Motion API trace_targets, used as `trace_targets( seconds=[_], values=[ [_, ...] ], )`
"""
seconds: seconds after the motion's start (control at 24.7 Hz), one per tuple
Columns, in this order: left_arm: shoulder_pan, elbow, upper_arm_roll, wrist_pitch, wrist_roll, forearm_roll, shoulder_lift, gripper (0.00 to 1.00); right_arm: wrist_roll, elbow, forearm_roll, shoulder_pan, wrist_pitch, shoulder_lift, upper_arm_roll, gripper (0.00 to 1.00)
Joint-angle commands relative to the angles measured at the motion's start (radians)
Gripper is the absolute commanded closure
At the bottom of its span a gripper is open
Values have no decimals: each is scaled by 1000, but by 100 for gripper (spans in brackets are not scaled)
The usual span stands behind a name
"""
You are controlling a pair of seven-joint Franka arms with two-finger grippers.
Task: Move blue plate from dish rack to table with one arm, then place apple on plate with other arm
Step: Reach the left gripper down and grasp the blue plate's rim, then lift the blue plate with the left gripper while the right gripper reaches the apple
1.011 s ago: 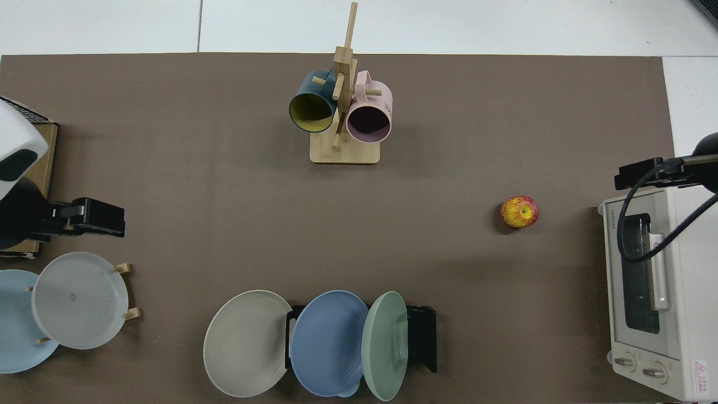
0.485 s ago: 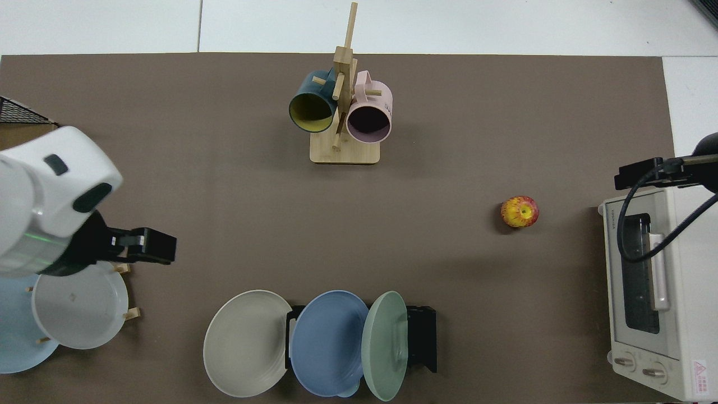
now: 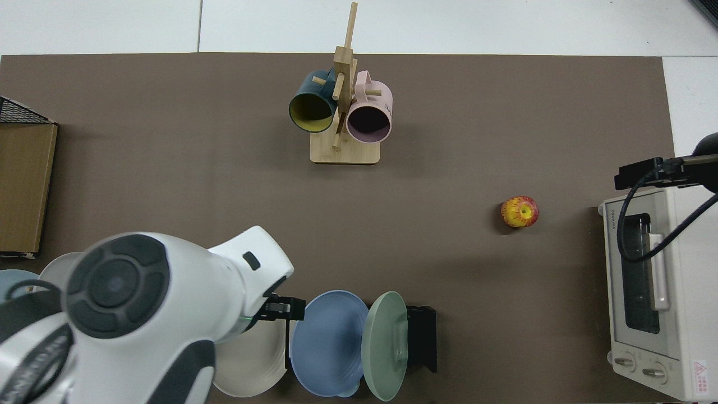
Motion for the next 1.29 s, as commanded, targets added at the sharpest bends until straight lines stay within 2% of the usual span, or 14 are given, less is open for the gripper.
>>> trace_targets(
  seconds=[0.0,0.32,0.4,0.49,0.61,0.65,0.73,1.05,1.25],
  values=[
    [-6,-230,-45,176,-8,-78,-93,3,-21,-7,19,-6,21,-3,1,0],
    [-10,-370,-129,363,-56,-98,-67,4,-21,-7,19,-6,21,-3,1,0],
    [-10,-388,-139,380,-56,-107,-67,9,-21,-7,19,-6,21,-3,1,0],
    [-10,-387,-142,371,-57,-113,-67,30,-21,-7,19,-6,21,-3,1,0],
    [-13,-387,-143,355,-50,-113,-69,76,-21,-7,19,-6,21,-3,1,0],
    [-15,-387,-143,348,-47,-113,-69,87,-21,-7,19,-6,21,-3,1,0],
    [-18,-385,-143,340,-48,-113,-69,100,-21,-7,19,-6,21,-3,1,0],
    [-15,-379,-163,280,-70,-95,-81,100,-21,-7,19,-6,20,-3,1,0],
    [-7,-315,-165,132,-142,35,-92,100,-19,-7,16,-2,20,-3,10,0]
  ],
)
